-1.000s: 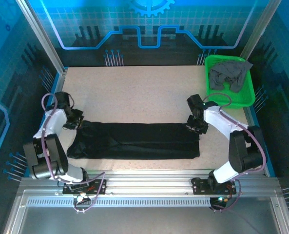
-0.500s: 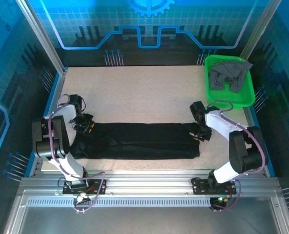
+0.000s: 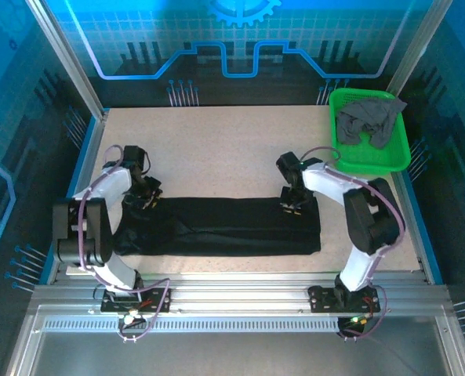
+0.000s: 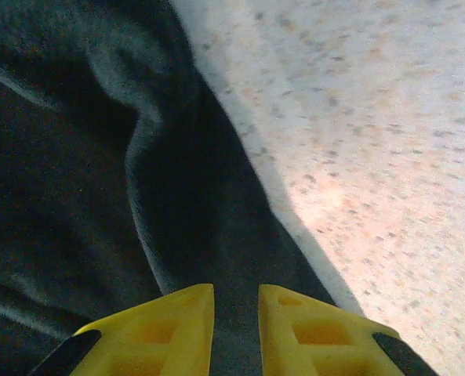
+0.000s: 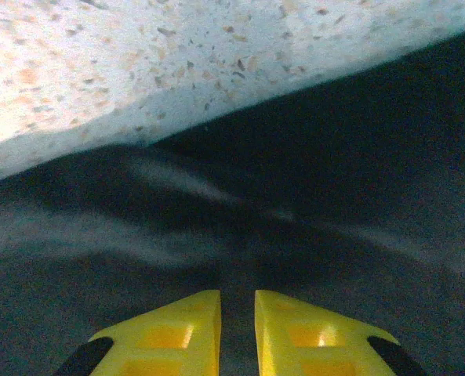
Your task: Fold and stack the t-shirts
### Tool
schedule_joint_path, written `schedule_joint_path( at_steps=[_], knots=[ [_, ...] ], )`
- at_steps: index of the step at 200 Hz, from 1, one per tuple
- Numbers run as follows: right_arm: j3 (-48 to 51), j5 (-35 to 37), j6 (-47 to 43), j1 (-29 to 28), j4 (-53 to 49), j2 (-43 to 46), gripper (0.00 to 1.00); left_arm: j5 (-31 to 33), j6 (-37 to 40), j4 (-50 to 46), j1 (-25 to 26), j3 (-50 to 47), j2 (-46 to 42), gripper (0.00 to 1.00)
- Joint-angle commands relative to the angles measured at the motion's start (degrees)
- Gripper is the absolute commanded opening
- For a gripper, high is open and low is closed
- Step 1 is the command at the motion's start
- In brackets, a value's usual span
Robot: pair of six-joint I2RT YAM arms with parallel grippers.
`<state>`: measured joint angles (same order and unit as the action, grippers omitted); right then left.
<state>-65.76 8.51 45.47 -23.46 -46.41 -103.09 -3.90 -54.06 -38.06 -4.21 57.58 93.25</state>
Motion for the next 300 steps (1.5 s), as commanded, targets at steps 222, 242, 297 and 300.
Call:
schedule_joint_path(
  at_steps=[222, 242, 297, 300],
  knots=[
    [-27.6, -23.2, -14.5, 2.4, -1.4, 0.2, 0.44, -7.6, 32.6, 5.4, 5.4, 14.8, 12.3, 0.51],
    [-25.2, -23.5, -12.9, 1.4, -0.4, 2.6, 0.44, -6.4, 32.1, 4.8, 6.8, 13.9, 12.6, 0.49],
    [-21.6, -22.8, -11.8, 0.6, 0.2, 5.0, 0.44, -3.5, 28.9, 2.2, 9.2, 11.0, 8.6, 0.13],
    [-21.4, -22.8, -11.8, 0.7, 0.2, 5.1, 0.43, -3.2, 28.5, 1.8, 9.2, 11.1, 8.3, 0.10]
  ],
)
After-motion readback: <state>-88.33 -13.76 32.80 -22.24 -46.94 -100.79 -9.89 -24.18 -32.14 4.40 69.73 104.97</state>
